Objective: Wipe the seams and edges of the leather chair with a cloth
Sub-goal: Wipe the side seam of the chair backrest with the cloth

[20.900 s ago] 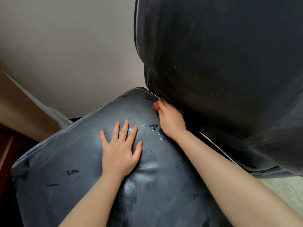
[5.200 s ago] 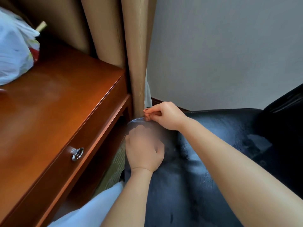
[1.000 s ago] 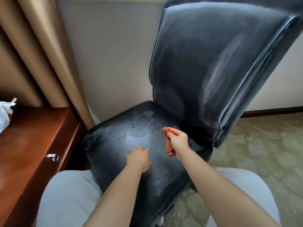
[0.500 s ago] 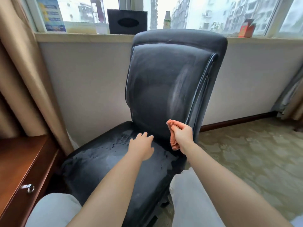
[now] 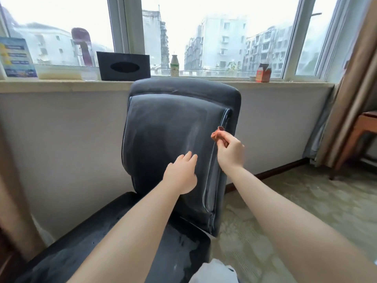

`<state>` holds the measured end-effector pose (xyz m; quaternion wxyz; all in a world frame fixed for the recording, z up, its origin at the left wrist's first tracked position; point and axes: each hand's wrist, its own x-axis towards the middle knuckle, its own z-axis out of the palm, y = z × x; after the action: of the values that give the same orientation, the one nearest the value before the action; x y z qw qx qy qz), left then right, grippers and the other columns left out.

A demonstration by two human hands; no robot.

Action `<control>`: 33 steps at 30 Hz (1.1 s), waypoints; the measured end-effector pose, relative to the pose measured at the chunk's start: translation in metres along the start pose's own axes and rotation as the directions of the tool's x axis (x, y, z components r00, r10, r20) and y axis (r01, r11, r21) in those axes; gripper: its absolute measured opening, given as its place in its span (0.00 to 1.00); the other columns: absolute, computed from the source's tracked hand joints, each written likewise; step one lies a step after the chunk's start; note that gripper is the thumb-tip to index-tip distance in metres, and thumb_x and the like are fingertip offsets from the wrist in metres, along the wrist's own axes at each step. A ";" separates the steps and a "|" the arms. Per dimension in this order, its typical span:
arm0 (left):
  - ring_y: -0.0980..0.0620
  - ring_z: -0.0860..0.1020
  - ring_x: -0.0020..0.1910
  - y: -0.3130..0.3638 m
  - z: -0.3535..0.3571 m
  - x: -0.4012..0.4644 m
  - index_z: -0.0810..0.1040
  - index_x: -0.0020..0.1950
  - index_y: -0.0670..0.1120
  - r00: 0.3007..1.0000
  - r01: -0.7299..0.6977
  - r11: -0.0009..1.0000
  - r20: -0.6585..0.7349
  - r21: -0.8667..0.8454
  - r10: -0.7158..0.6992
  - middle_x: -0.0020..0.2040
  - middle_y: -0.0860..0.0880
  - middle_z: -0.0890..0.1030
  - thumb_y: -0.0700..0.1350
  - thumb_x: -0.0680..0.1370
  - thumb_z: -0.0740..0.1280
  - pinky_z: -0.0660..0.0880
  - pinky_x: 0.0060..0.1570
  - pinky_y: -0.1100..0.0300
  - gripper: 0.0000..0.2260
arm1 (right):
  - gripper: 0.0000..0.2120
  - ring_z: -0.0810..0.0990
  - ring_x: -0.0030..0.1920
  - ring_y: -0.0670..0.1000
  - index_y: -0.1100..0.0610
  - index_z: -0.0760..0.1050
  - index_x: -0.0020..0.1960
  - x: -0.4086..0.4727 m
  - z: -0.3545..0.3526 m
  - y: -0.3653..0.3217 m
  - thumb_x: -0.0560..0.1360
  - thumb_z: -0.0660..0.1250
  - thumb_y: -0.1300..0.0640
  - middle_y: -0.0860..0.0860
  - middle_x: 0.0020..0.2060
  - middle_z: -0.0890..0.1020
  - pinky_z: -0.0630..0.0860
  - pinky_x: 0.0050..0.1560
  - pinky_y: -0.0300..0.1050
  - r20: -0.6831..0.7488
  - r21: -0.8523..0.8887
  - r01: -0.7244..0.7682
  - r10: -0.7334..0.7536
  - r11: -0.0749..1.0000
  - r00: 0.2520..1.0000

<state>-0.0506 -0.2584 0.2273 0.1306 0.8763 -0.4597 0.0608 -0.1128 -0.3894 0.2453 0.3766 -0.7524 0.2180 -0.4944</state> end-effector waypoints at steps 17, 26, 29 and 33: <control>0.53 0.36 0.76 -0.001 0.011 0.103 0.39 0.77 0.50 0.997 -0.033 0.990 -0.067 -0.141 0.024 0.76 0.56 0.35 0.46 0.80 0.53 0.49 0.73 0.43 0.30 | 0.10 0.76 0.46 0.53 0.58 0.81 0.51 0.055 0.010 0.061 0.75 0.62 0.61 0.50 0.48 0.84 0.77 0.48 0.45 0.056 -0.519 0.574 -0.645 0.634 0.762; 0.55 0.35 0.75 -0.009 0.015 0.102 0.38 0.77 0.51 0.998 -0.053 0.983 -0.054 -0.175 0.044 0.76 0.58 0.33 0.40 0.75 0.54 0.58 0.72 0.46 0.35 | 0.07 0.76 0.42 0.58 0.60 0.81 0.44 0.116 0.008 0.012 0.73 0.64 0.67 0.53 0.42 0.84 0.76 0.42 0.49 0.050 -0.610 0.502 -0.603 0.613 0.796; 0.55 0.34 0.75 -0.009 0.018 0.104 0.37 0.77 0.51 0.998 -0.056 0.982 -0.051 -0.180 0.047 0.75 0.57 0.33 0.39 0.75 0.55 0.56 0.73 0.46 0.36 | 0.07 0.74 0.41 0.56 0.60 0.80 0.48 0.097 0.012 0.027 0.72 0.66 0.67 0.52 0.43 0.83 0.76 0.41 0.48 0.034 -0.631 0.492 -0.612 0.600 0.790; 0.54 0.34 0.75 -0.010 0.019 0.103 0.37 0.77 0.51 0.998 -0.052 0.981 -0.048 -0.187 0.044 0.76 0.57 0.33 0.38 0.74 0.56 0.58 0.72 0.46 0.38 | 0.08 0.74 0.41 0.54 0.59 0.80 0.50 0.058 0.014 0.058 0.73 0.66 0.63 0.50 0.46 0.83 0.77 0.41 0.46 0.130 -0.614 0.573 -0.646 0.543 0.752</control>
<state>0.0158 -0.3402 0.2304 0.2212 0.8473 -0.4813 0.0392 -0.0729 -0.4614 0.2303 -0.1008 -0.8313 0.1127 -0.5348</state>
